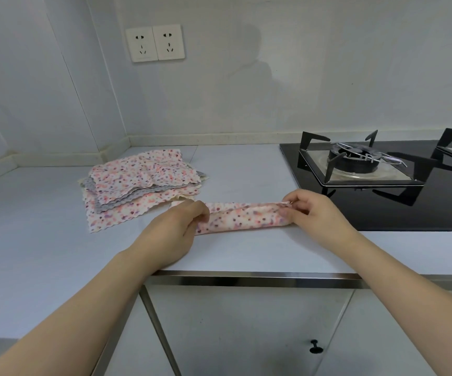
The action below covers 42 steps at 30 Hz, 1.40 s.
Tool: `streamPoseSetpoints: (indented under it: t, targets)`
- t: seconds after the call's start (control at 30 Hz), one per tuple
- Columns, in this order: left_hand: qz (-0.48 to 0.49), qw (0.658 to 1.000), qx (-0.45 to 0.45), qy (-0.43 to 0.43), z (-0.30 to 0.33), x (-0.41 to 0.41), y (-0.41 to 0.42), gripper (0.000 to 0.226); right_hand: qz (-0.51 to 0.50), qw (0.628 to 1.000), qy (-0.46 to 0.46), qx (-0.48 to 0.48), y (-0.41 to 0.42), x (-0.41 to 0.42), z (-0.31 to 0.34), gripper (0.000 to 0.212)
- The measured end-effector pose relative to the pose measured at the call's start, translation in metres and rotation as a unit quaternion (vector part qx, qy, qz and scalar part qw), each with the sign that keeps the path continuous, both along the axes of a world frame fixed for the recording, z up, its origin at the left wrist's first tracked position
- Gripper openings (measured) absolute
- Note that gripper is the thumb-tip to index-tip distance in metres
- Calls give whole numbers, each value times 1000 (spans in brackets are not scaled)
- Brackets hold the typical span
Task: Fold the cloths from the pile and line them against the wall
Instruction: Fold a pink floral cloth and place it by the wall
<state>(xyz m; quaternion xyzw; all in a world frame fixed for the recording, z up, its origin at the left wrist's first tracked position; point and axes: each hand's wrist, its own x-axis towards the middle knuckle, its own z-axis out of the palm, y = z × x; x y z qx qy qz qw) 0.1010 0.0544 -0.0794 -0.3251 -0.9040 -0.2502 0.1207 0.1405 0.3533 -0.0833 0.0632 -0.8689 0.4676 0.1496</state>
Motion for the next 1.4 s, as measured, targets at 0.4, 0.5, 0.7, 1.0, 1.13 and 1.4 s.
streamPoseSetpoints:
  t: [0.4, 0.5, 0.7, 1.0, 1.13, 1.4]
  targets:
    - [27, 999, -2, -31, 7, 0, -2, 14, -23, 991, -3, -129, 2, 4, 7, 12]
    - [25, 998, -7, -53, 9, -1, -1, 12, -27, 992, 3, -124, 1, 5, 8, 16]
    - [52, 996, -15, -72, 17, 2, 2, 9, -24, 989, 29, -144, -1, 8, 14, 7]
    - [61, 992, 67, -89, 44, 11, 0, 11, -68, 990, 106, -68, -3, 24, 44, 13]
    - [74, 989, 111, -55, 66, 16, 0, 12, -96, 977, 187, 13, -14, 33, 67, 9]
    - [143, 979, 137, 50, 103, 29, -3, 2, -161, 948, 272, -26, -32, 32, 105, 8]
